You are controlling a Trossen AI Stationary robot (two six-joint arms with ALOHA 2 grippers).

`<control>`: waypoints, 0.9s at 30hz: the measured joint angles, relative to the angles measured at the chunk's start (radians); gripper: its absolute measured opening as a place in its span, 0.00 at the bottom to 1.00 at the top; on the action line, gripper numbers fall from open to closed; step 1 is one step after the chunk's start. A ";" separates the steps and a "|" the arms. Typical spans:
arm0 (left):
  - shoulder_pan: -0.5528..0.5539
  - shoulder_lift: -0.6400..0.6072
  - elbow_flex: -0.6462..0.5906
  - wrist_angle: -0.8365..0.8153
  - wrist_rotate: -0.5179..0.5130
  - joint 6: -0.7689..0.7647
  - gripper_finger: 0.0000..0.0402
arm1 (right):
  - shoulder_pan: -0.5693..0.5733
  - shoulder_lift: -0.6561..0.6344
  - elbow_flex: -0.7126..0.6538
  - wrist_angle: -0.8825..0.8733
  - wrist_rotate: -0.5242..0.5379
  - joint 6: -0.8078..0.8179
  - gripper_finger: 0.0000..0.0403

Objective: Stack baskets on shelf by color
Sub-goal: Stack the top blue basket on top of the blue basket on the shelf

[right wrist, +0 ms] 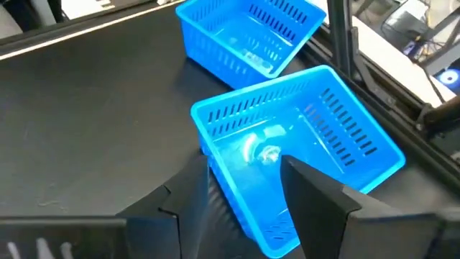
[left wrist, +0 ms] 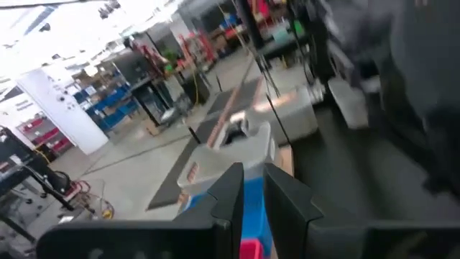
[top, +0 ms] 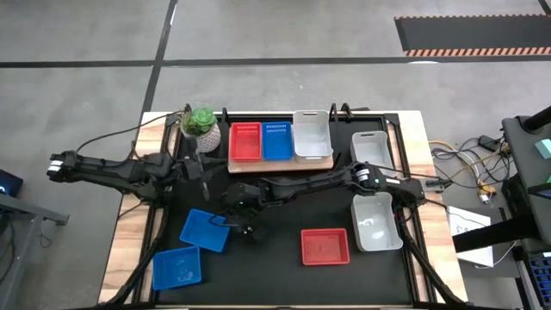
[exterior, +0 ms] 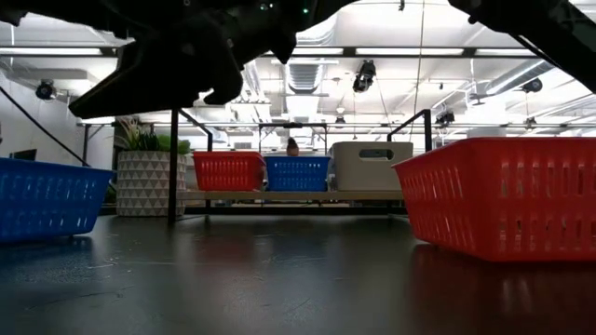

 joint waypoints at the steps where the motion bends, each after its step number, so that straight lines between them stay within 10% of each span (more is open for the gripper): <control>1: 0.000 -0.017 0.000 0.001 0.010 -0.013 0.09 | -0.002 0.004 0.000 0.003 -0.001 -0.003 0.41; 27: 0.000 -0.293 -0.063 0.058 0.119 -0.117 0.09 | -0.019 0.126 -0.002 0.116 -0.027 0.042 0.33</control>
